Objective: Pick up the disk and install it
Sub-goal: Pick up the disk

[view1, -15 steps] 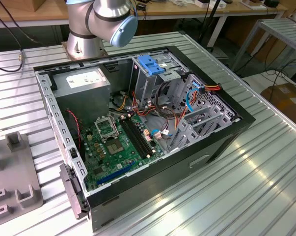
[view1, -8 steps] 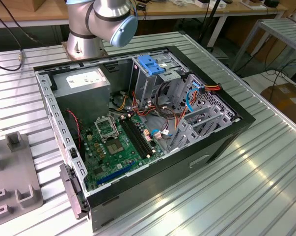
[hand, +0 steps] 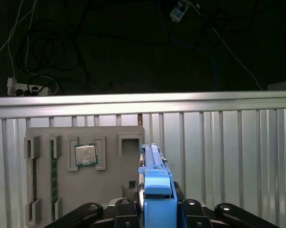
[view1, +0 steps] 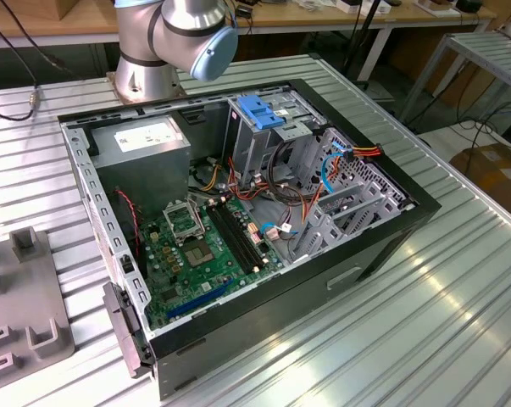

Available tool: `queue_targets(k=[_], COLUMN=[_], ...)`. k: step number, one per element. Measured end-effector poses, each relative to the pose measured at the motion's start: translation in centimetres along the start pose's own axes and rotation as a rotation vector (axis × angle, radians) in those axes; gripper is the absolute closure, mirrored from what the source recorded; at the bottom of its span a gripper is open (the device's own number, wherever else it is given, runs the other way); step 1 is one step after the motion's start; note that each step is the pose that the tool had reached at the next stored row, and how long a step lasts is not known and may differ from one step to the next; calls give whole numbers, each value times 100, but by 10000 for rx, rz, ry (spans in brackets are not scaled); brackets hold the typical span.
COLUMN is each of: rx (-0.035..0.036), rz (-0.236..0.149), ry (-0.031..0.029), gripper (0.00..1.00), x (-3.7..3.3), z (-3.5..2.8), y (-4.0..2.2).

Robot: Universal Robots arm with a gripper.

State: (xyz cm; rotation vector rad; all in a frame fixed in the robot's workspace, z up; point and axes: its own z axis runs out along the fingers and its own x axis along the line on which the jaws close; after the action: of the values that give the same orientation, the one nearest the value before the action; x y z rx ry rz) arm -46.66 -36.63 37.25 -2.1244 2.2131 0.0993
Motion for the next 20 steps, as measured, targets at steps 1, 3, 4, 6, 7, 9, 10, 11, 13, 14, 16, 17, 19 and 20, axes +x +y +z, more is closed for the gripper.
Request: queue_targets(k=[1, 3, 4, 6, 7, 9, 10, 11, 13, 14, 16, 17, 19, 20], rx=[-4, -7, -8, -9, -10, -13, -15, -17, -20, -22, -24, -25, -28, -28], rz=[2, 3, 3, 3, 3, 4, 4, 4, 5, 5, 6, 6, 6, 6], ry=[-59, -115, -139, -189, -220, -290, -332, -368, -440, -478, -537, -564, -622, -657], gripper=[63, 63, 63, 63, 63, 63, 63, 63, 63, 63, 63, 63, 63, 63], x=[-2, -5, -6, -8, -9, -11, -12, -13, -16, -17, -18, -19, -21, -22], z=[-19, -40, -51, -73, -84, -107, -121, -132, -151, -162, -179, -187, -204, -215], y=[0, 0, 0, 0, 0, 0, 0, 0, 0, 0, 0, 0, -1, -1])
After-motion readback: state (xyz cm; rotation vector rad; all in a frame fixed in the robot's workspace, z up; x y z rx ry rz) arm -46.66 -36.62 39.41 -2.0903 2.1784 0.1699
